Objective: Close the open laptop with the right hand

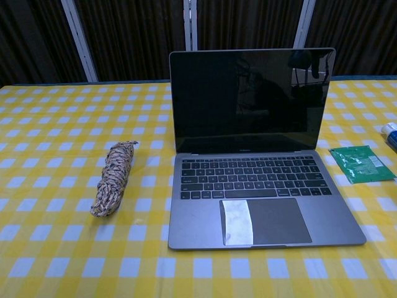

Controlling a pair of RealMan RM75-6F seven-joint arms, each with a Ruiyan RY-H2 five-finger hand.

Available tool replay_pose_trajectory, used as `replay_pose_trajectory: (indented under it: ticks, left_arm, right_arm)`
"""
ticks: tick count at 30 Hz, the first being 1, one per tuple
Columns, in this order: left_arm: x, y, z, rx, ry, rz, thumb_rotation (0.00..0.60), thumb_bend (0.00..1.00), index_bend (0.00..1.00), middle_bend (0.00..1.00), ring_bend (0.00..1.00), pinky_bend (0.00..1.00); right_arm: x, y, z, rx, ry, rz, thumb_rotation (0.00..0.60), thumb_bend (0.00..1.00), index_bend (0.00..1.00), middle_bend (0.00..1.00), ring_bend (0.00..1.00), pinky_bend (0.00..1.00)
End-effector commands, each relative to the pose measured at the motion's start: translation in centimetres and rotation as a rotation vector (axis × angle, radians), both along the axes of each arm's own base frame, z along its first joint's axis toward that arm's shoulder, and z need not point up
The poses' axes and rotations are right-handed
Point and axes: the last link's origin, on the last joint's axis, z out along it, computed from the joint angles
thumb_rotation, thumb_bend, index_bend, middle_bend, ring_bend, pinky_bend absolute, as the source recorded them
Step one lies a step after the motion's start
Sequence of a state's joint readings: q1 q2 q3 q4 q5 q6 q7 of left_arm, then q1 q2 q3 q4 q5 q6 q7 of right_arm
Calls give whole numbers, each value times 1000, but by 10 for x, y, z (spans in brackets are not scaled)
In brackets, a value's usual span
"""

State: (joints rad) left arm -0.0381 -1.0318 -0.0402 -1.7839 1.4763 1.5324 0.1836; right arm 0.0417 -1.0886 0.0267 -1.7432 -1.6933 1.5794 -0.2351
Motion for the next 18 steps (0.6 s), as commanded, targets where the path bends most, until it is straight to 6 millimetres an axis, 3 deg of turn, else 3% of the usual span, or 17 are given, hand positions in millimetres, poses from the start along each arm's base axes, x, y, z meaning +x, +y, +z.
replay_pose_trajectory:
  ticks: [1, 8, 10, 13, 15, 18]
  left_arm:
    - [0, 0, 0, 2, 2, -1, 600, 0, 0, 0, 0, 0]
    - [-2, -1, 0, 5, 3, 11, 600, 0, 0, 0, 0, 0]
    - [-4, -1, -2, 1, 9, 24, 600, 0, 0, 0, 0, 0]
    - [-6, 5, -3, 5, 15, 32, 600, 0, 0, 0, 0, 0]
    - [-6, 8, -4, 6, 16, 37, 600, 0, 0, 0, 0, 0]
    - [-8, 13, -5, 12, 24, 46, 600, 0, 0, 0, 0, 0]
  right_arm:
    - [0, 0, 0, 3, 0, -1, 600, 0, 0, 0, 0, 0]
    - [-3, -2, -6, 44, -5, -23, 600, 25, 0, 0, 0, 0]
    - [-4, -9, -7, 57, -4, -35, 600, 140, 0, 0, 0, 0]
    - [3, -37, -5, 89, 8, -29, 600, 454, 0, 0, 0, 0]
    - [15, -62, 0, 96, 20, -13, 600, 714, 0, 0, 0, 0]
    - [43, -109, 5, 119, 31, 36, 600, 957, 0, 0, 0, 0]
